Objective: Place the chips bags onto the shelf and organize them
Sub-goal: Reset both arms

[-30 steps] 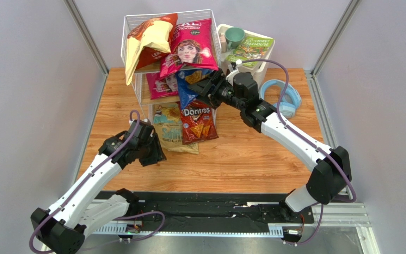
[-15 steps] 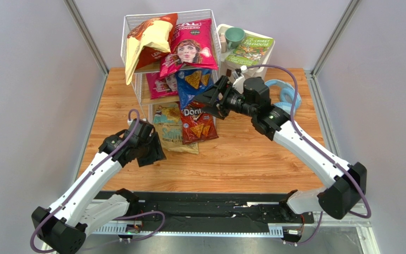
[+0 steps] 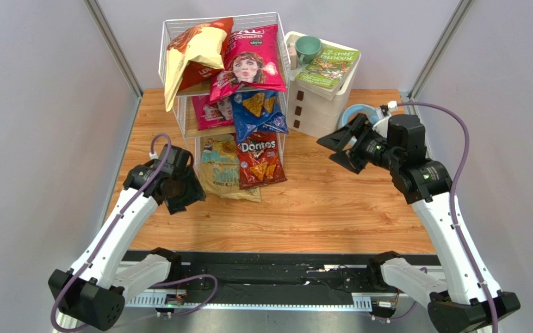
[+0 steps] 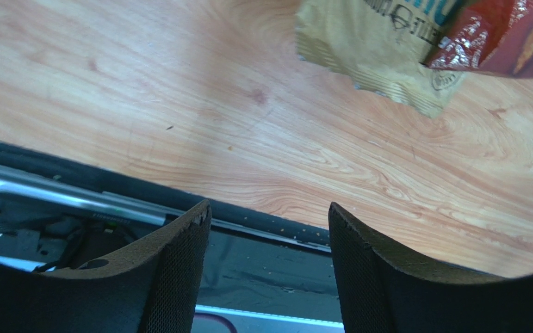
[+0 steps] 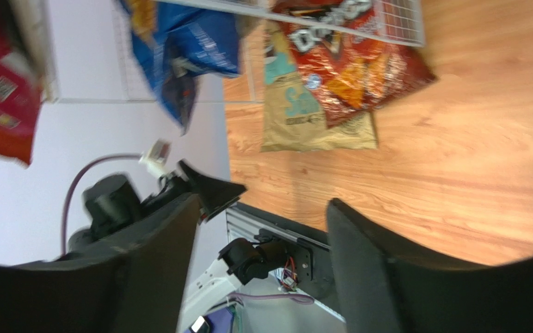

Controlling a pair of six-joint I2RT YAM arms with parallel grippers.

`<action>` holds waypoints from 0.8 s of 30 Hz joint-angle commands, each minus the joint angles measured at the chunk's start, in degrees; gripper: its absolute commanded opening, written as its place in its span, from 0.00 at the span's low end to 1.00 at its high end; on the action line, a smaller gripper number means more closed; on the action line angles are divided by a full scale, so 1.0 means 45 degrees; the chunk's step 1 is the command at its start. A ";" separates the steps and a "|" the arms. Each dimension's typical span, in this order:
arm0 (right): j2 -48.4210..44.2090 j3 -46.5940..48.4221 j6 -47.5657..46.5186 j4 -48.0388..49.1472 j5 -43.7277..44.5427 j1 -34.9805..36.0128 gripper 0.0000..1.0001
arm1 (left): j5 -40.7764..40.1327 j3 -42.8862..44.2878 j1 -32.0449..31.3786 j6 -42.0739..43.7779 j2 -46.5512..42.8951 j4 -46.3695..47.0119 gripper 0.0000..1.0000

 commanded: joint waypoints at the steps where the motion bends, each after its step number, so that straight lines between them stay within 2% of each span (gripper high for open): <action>1: 0.0362 -0.0703 -0.1005 -0.2239 0.0250 -0.1181 0.66 | -0.0819 0.0587 0.0573 -0.0333 -0.0856 -0.1436 0.69; 4: 0.1395 -0.0510 -0.1629 -0.2451 0.0579 -0.1299 0.67 | -0.0937 0.0530 0.1138 -0.0567 -0.1013 -0.1867 0.73; 6: 0.2349 -0.0022 -0.2157 -0.2802 0.0969 -0.1435 0.69 | -0.0372 0.0315 0.1764 -0.0509 -0.0936 -0.1731 0.73; 8: 0.3132 0.0251 -0.2198 -0.2747 0.1069 -0.1766 0.70 | 0.0541 -0.0328 0.2973 -0.0470 -0.0760 -0.1304 0.73; 12: 0.4013 0.0117 -0.1651 -0.1637 -0.0196 -0.2333 0.70 | 0.2284 -0.1364 0.4692 -0.0294 -0.0194 -0.0423 0.73; 15: 0.4347 0.0233 -0.1845 -0.1457 -0.0279 -0.2705 0.70 | 0.2112 -0.0919 0.4716 -0.0449 0.0256 -0.0286 0.73; 18: 0.4425 0.0369 -0.1944 -0.1651 0.0441 -0.3406 0.70 | 0.1740 -0.0586 0.4755 -0.0781 0.0568 0.0045 0.73; 21: 0.4582 0.0292 -0.1437 -0.1556 0.0348 -0.4439 0.70 | 0.1972 -0.0390 0.4755 -0.1074 0.0997 0.0436 0.73; 24: 0.5108 0.0740 -0.1553 -0.1575 0.0191 -0.4600 0.70 | 0.2169 0.0019 0.4774 -0.1192 0.1564 0.0672 0.73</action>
